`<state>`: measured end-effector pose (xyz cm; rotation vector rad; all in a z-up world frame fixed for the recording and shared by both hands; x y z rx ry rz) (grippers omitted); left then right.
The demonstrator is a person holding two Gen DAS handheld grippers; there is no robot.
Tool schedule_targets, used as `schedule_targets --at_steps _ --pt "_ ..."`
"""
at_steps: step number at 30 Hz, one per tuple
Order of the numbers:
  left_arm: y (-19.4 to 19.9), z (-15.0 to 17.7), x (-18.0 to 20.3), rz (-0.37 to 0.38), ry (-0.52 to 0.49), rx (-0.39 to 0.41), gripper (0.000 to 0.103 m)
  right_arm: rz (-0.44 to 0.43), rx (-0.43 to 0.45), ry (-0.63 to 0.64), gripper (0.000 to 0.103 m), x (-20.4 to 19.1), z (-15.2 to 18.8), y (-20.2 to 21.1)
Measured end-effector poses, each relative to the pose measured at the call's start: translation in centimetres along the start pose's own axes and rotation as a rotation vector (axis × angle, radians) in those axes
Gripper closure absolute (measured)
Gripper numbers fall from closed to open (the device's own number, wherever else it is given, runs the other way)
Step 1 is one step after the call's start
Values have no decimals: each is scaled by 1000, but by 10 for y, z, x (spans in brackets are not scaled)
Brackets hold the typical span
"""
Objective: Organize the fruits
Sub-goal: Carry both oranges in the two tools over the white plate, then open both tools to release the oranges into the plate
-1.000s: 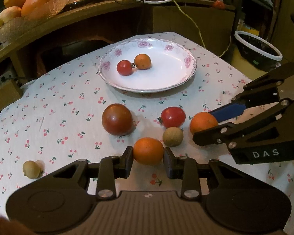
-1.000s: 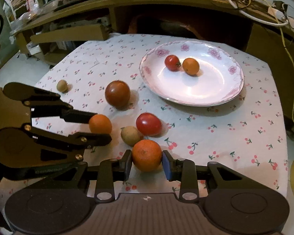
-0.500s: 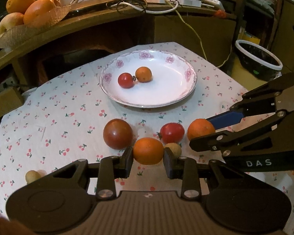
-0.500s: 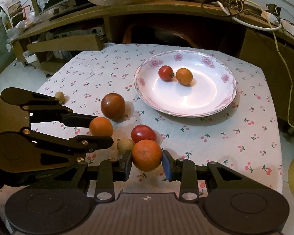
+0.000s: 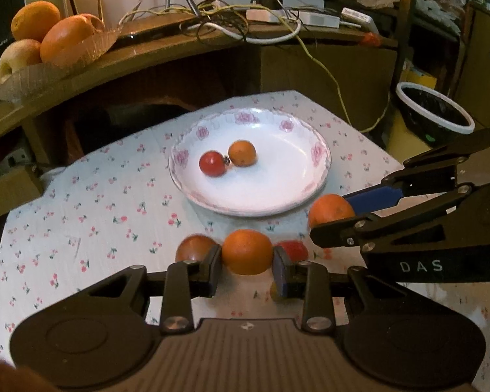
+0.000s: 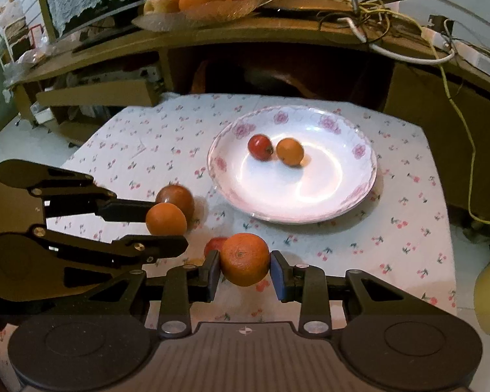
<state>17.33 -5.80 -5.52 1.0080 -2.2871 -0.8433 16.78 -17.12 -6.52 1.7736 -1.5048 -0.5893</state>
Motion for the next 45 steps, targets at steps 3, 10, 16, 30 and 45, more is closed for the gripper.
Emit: schedule_targets --at_steps 3,10,16,30,45 --pt "-1 -11 -1 -13 -7 16 66 12 20 -19 69 5 -9 0" --pt "-10 -33 -9 -36 0 38 66 41 66 -65 68 18 -30 -2" --pt "-23 -47 -17 -37 7 46 66 63 73 -93 68 29 -43 -13" --pt "-49 -52 -37 -40 35 21 67 75 49 -126 68 41 -55 -48" --pt "-52 -52 -39 -46 46 21 66 73 60 -125 66 41 -56 -54"
Point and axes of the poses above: each gripper's, at about its wrist camera, not at the fingertips, and y roughly against the way its jaws point, x to its right, z to its underside, the point moved 7 cm from there along -y, roughly the way its jaws point, and after that the axes turned 14 degrees about z, right-handed, at the moved point
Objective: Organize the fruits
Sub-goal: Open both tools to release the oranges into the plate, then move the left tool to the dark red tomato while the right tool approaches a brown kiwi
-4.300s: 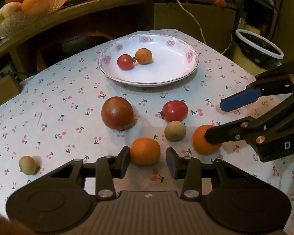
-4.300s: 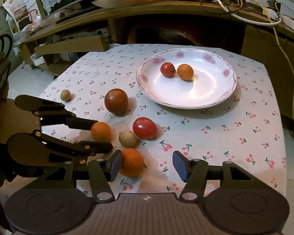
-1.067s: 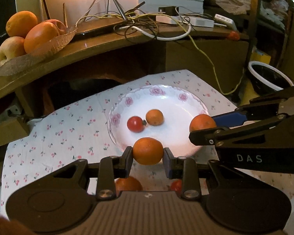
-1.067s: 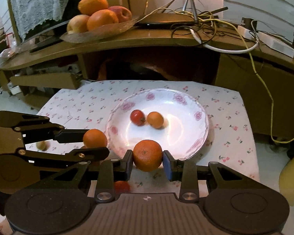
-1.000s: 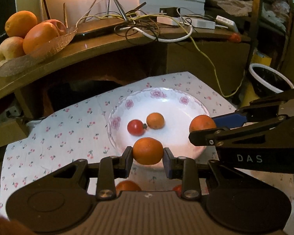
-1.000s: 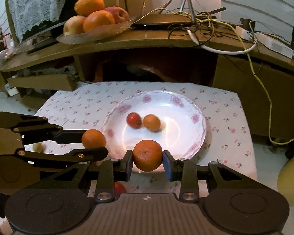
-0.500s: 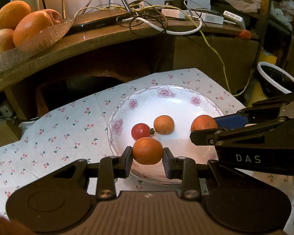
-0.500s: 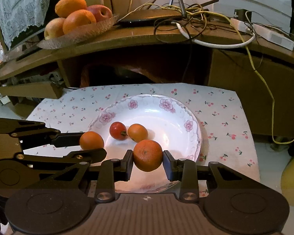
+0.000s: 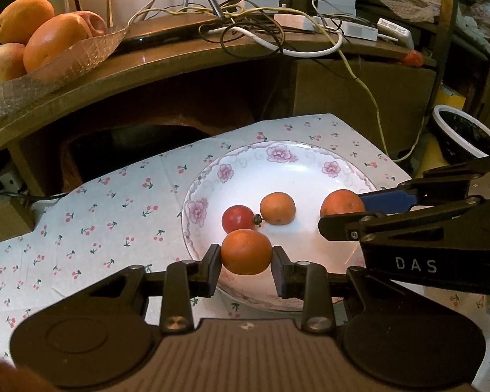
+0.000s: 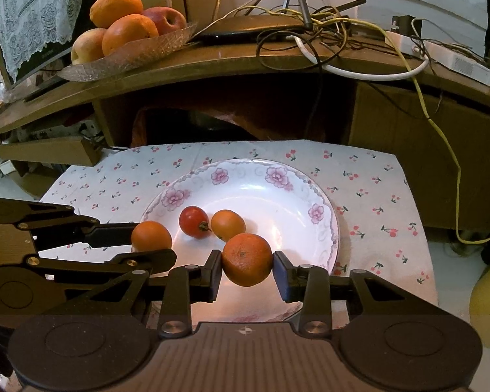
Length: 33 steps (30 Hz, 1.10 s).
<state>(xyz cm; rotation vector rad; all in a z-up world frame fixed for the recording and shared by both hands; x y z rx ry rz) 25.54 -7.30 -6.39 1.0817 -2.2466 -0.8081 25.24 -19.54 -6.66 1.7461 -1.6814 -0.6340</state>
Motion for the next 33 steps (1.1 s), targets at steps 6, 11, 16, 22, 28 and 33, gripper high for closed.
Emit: schedule_targets --at_steps 6,11,16,22,28,33 --pt "3 -3 -2 -3 3 11 65 3 16 -9 63 2 -2 1" --pt "10 -6 -3 -4 7 28 65 6 22 -15 62 3 -3 2" --pt "19 -11 -3 -2 12 53 64 3 30 -26 62 7 -4 6" --pt "24 -10 1 2 1 49 64 9 34 -30 62 10 -2 9" --pt "31 -6 -2 -6 2 49 63 8 39 -39 62 14 -1 12" --pt "36 -3 -6 -11 7 49 61 -1 31 -29 62 12 3 14"
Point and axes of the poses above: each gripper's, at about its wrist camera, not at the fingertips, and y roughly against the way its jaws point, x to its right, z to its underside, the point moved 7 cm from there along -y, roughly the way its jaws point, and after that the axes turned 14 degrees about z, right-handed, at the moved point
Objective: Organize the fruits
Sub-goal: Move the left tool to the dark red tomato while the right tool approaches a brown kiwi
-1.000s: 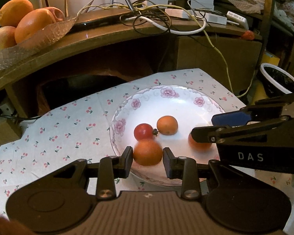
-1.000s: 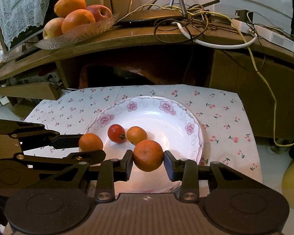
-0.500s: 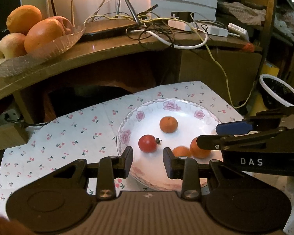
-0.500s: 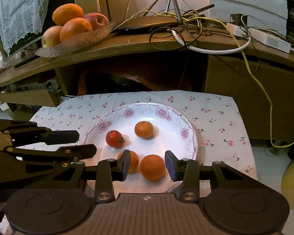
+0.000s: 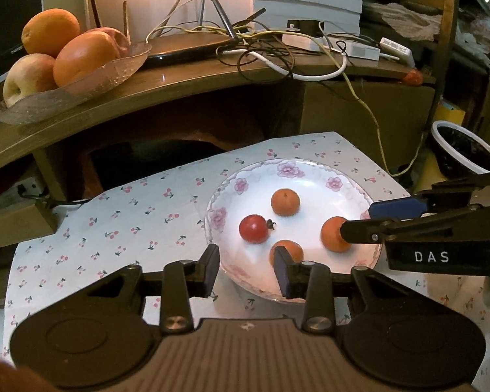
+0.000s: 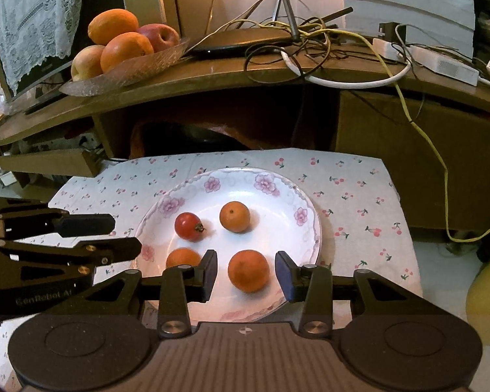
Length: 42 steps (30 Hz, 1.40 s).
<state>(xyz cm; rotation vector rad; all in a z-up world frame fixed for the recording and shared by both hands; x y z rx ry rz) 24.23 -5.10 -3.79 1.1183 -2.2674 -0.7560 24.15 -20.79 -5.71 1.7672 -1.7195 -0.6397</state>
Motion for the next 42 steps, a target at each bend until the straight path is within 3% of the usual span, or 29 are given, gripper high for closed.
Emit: schedule_targets --at_steps 25,42 --pt "30 26 -14 3 1 -22 60 -67 -36 64 61 -30 17 8" --pt "40 67 -7 61 -21 -95 60 -113 -69 107 61 -46 47 35"
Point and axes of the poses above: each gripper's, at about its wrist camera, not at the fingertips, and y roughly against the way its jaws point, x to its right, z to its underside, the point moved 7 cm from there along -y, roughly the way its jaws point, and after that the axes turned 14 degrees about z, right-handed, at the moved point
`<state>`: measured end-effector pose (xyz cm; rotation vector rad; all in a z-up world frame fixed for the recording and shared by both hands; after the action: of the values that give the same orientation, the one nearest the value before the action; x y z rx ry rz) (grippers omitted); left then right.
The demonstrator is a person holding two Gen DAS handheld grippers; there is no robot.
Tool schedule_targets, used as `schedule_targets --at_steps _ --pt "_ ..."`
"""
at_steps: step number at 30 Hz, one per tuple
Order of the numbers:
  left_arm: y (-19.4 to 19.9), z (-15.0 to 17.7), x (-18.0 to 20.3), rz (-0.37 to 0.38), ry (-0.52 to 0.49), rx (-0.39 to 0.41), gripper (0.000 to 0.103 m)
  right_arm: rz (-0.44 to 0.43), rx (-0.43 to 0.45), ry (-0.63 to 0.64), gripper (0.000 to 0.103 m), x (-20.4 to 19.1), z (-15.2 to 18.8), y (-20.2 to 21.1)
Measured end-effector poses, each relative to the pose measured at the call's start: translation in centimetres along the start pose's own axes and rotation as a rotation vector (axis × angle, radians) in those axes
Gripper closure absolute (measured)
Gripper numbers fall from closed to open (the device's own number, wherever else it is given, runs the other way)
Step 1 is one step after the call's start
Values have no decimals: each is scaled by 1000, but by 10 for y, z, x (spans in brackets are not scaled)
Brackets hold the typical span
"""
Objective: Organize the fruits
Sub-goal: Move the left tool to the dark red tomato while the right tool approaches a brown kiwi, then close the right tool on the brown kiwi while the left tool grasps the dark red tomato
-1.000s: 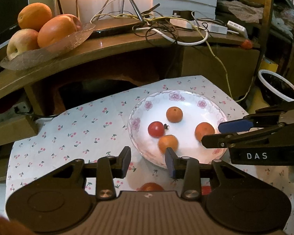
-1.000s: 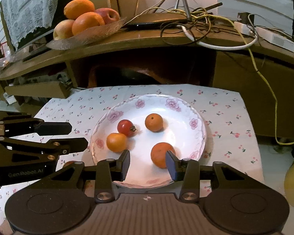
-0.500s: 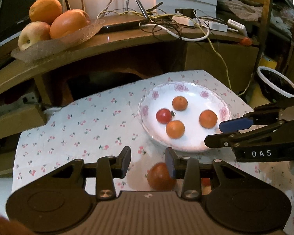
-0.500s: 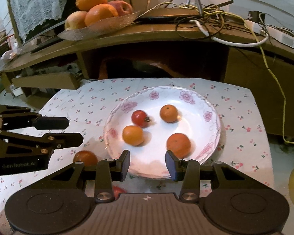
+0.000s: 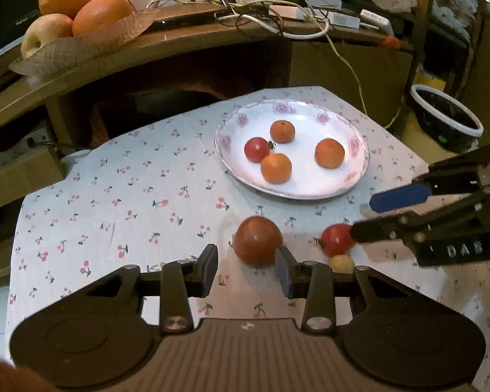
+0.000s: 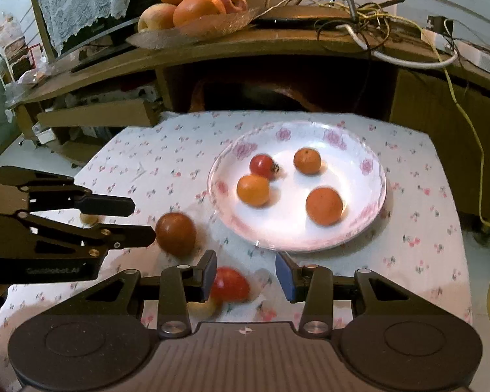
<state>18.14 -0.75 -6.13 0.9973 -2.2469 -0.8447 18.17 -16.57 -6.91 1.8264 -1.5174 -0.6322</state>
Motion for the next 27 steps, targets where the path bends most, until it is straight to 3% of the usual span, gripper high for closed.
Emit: schedule_targets --at_steps 10,23,27 --pt "2 0 2 3 -18 4 59 -56 -50 52 61 -28 26 4" --pt "-12 -1 -3 14 -33 6 59 -65 -84 61 60 -40 30 -18" --pt "-22 -3 0 19 -44 -2 59 -48 -78 71 68 -39 29 -19"
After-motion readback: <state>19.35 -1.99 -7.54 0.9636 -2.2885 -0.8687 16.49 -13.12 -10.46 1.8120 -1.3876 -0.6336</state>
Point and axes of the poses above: each gripper's, at about its wrist camera, not at the fingertips, and y roughly against the way its jaws point, x to its right, z to its underside, the point moved 7 cm from there along -y, roughly the way its jaws point, and after that the axes turned 14 degrees about z, right-handed, at the moved point
